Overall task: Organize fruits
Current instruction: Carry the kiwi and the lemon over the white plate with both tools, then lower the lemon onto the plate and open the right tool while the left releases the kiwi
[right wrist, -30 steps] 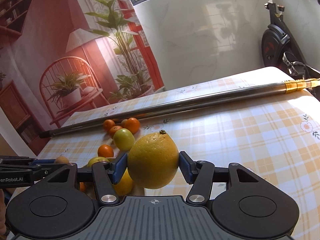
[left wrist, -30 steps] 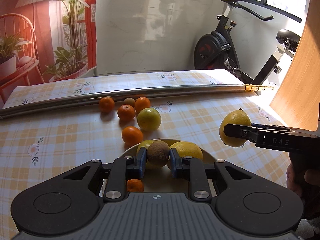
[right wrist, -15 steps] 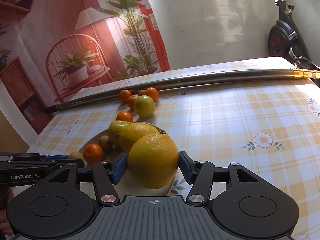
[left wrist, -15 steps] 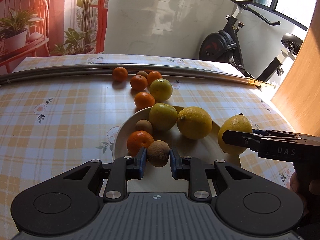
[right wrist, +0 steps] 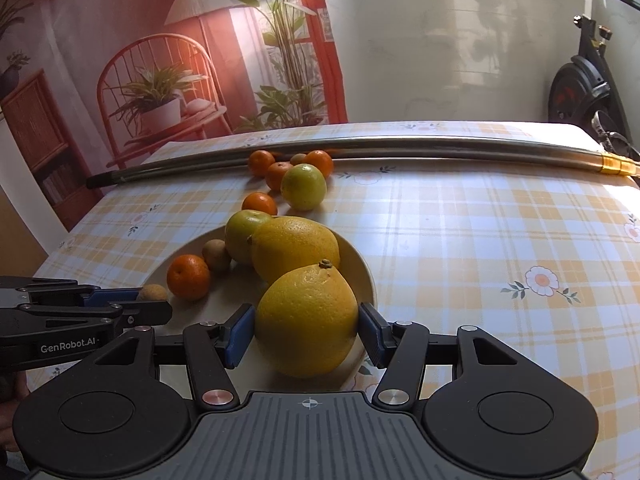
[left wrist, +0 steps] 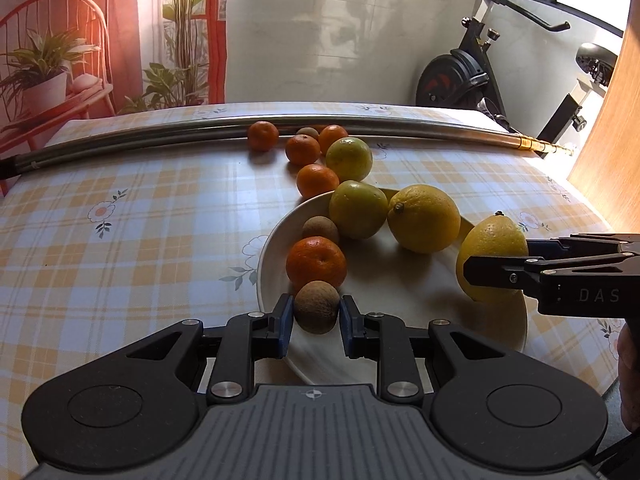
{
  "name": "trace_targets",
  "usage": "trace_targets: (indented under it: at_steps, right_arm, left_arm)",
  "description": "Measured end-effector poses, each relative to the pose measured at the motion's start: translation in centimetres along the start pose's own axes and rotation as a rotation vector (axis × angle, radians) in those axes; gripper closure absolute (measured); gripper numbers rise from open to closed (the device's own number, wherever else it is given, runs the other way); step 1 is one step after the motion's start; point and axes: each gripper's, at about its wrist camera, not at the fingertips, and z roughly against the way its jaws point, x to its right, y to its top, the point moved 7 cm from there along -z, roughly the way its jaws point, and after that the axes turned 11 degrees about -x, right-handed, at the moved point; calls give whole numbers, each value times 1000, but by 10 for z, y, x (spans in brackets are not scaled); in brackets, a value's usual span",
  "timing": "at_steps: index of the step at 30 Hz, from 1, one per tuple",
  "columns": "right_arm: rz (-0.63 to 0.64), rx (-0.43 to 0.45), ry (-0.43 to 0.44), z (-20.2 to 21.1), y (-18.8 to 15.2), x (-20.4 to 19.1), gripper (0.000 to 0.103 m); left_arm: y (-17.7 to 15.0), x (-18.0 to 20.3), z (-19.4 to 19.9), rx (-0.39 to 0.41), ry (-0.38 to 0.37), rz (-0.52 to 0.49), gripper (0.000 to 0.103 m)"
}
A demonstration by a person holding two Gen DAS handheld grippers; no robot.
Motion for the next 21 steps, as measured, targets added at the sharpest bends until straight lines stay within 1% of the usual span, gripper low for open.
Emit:
trace_targets:
  at_steps: [6,13,17,21]
  right_arm:
    - [33,4,-22,-8,1,-3,51]
    - [38,34,-33,-8,-3,-3,50]
    - [76,52,-53,-6,-8,-7,50]
    - [73,50,-48,-7,-11,-8,51]
  left_arm:
    - [-1,-1,-5,4,30,-14,77]
    - [-4,2,-8,38,56,-31,77]
    - [-6,6,-7,52,77,-36,77]
    - [-7,6,-6,60,85,-34,77]
